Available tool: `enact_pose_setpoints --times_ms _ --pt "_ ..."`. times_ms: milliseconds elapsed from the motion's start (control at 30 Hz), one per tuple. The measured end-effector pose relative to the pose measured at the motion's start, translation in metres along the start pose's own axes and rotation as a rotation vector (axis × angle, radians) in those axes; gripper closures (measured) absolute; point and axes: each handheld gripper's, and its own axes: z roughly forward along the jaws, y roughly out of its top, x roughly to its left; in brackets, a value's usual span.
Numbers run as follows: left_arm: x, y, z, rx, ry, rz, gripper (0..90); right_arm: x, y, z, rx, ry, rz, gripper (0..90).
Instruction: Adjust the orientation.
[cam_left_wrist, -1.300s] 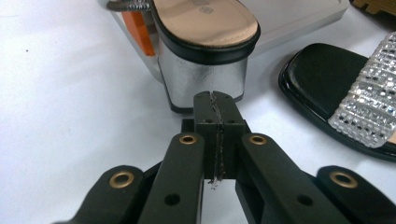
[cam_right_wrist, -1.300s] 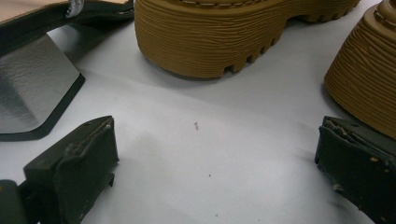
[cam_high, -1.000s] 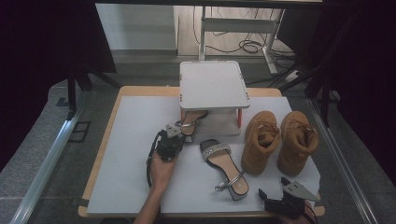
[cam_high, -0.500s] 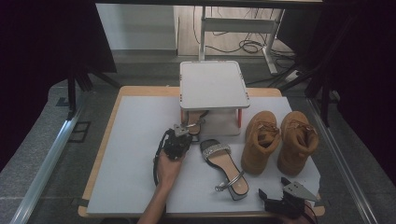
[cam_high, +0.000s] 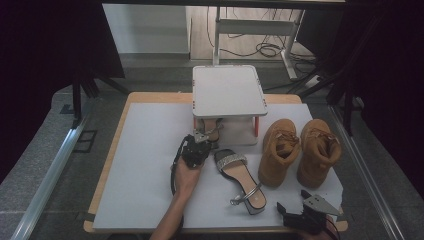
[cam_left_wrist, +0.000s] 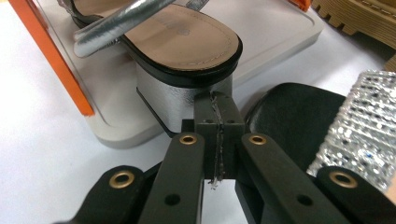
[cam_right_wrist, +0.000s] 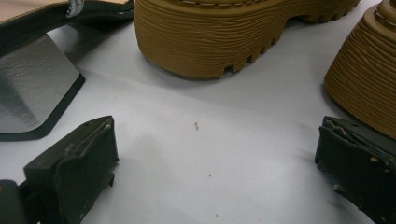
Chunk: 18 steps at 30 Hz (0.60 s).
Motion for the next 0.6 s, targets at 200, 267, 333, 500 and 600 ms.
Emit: enact_pose_setpoints --times_ms 200,267,333,500,600 --pt "0.001 0.003 0.006 -0.008 -0.002 -0.009 89.7 0.0 0.0 0.0 0.0 0.0 0.0 0.0" --pt "0.001 0.005 0.008 -0.008 -0.001 -0.01 89.7 0.0 0.0 0.0 0.0 0.0 0.0 0.0" --pt "0.002 0.007 0.01 -0.005 0.007 -0.009 89.7 0.0 0.0 0.0 0.0 0.0 0.0 0.0" --pt "0.006 0.009 0.013 -0.003 0.018 -0.021 89.7 0.0 0.0 0.0 0.0 0.0 0.0 0.0" --pt "0.009 0.01 0.015 -0.006 0.02 -0.029 89.7 0.0 0.0 0.0 0.0 0.0 0.0 0.0"
